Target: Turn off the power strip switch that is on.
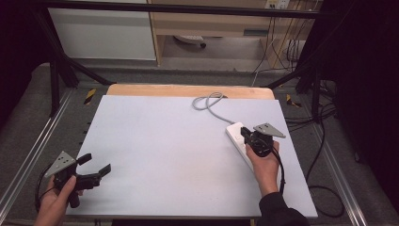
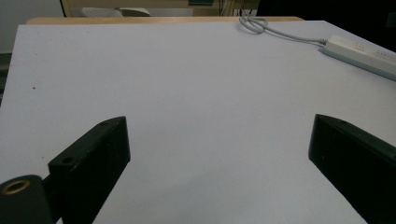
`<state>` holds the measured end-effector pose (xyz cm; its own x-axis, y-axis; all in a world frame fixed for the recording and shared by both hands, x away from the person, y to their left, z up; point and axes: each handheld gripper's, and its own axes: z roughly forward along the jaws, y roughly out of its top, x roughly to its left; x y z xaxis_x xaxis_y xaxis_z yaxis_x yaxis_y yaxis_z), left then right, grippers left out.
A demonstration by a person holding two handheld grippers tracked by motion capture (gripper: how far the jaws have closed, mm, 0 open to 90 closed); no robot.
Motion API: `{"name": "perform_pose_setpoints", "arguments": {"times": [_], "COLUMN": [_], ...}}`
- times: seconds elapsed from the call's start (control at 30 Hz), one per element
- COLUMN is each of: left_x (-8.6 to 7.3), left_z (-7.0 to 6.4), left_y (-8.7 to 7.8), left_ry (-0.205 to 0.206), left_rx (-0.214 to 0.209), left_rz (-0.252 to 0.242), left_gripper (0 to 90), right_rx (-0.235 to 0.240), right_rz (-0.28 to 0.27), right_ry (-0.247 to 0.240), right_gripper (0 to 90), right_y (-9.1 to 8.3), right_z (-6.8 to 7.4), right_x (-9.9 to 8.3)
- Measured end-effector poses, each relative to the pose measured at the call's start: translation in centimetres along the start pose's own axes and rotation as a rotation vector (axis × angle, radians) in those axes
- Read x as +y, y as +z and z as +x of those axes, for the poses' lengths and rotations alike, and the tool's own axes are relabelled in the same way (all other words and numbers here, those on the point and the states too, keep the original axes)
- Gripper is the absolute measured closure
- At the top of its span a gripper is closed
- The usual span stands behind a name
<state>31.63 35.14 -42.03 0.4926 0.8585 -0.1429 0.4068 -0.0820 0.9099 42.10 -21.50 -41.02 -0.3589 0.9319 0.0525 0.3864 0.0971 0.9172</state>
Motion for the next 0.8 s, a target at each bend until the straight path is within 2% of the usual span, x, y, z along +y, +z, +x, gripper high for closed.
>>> {"name": "perform_pose_setpoints", "arguments": {"times": [0.27, 0.8], "left_x": [0.0, 0.02], "left_z": [-0.05, -0.05], "left_y": [0.0, -0.02], "left_ry": [0.002, 0.007], "left_rx": [0.0, -0.001], "left_rz": [0.002, 0.0], "left_gripper": [5.4, 5.4], "right_rx": [-0.004, -0.009], "right_rz": [0.023, 0.052], "right_ry": [-0.005, 0.005], "right_gripper": [90.0, 90.0], "right_y": [0.39, 0.63], "right_z": [0.32, 0.37], "right_x": [-0.46, -1.0]}}
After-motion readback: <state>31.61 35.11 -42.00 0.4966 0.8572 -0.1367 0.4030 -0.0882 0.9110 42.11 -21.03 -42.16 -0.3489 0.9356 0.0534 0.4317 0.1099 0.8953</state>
